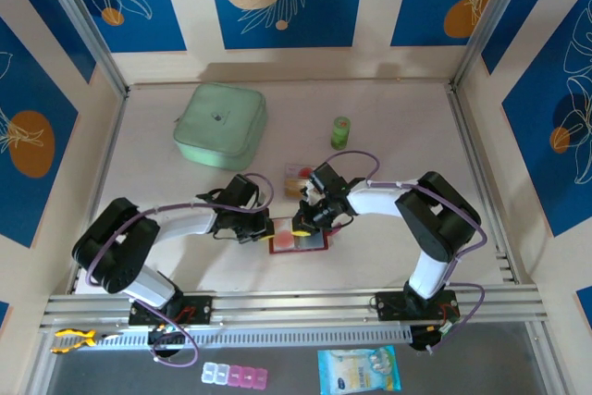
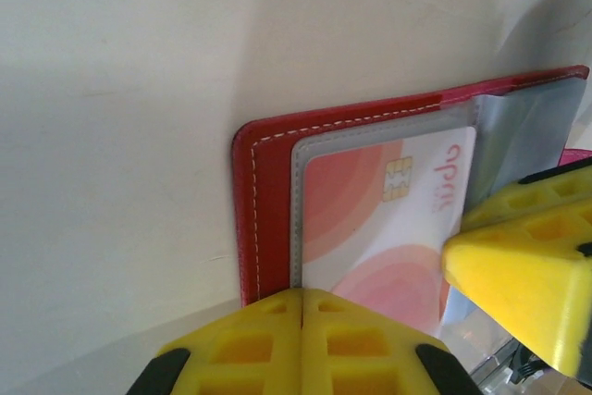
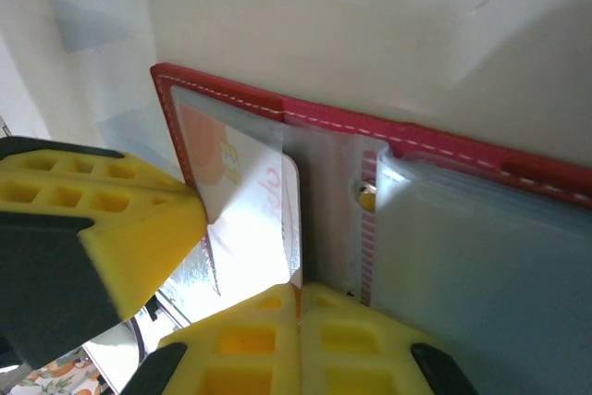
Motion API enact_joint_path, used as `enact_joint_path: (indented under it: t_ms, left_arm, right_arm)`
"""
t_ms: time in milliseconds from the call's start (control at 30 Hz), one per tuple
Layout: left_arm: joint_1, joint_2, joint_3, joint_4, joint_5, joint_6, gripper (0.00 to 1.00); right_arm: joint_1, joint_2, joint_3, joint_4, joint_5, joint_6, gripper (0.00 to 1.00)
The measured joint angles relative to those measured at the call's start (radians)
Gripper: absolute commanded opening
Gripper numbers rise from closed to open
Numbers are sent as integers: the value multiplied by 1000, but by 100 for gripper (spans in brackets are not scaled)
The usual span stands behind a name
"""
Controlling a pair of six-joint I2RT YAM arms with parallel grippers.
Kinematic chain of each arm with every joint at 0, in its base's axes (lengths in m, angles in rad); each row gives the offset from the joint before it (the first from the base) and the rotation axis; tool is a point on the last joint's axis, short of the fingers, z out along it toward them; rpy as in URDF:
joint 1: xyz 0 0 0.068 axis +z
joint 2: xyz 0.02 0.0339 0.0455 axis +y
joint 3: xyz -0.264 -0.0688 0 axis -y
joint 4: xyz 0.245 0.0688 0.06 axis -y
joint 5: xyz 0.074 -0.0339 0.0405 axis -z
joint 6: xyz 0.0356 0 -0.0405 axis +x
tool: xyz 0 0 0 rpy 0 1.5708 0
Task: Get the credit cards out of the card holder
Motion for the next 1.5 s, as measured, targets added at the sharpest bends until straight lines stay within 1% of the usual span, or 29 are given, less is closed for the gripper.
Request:
enact_joint_path:
  t_ms: [100, 433, 600, 833, 1033, 1500]
  left_arm:
    - [0, 13, 6, 1, 11, 6, 1]
    - [0, 22, 7, 11, 23, 24, 1]
    - [0, 22, 7, 11, 23, 24, 1]
    - [0, 22, 7, 11, 23, 24, 1]
    - [0, 22, 7, 12, 23, 24, 1]
    - [0, 22, 7, 12, 24, 24, 1]
  right_arm:
    - [-6, -25, -16, 5, 1, 0, 0]
    - [-47, -79, -68, -4, 12, -1, 0]
    - [-50, -84, -68, -4, 4, -1, 8]
    - [-31, -51, -55, 3, -19, -1, 14]
    - [-11, -10, -36, 13, -23, 0, 15]
    - [-15, -33, -54, 28, -10, 26, 17]
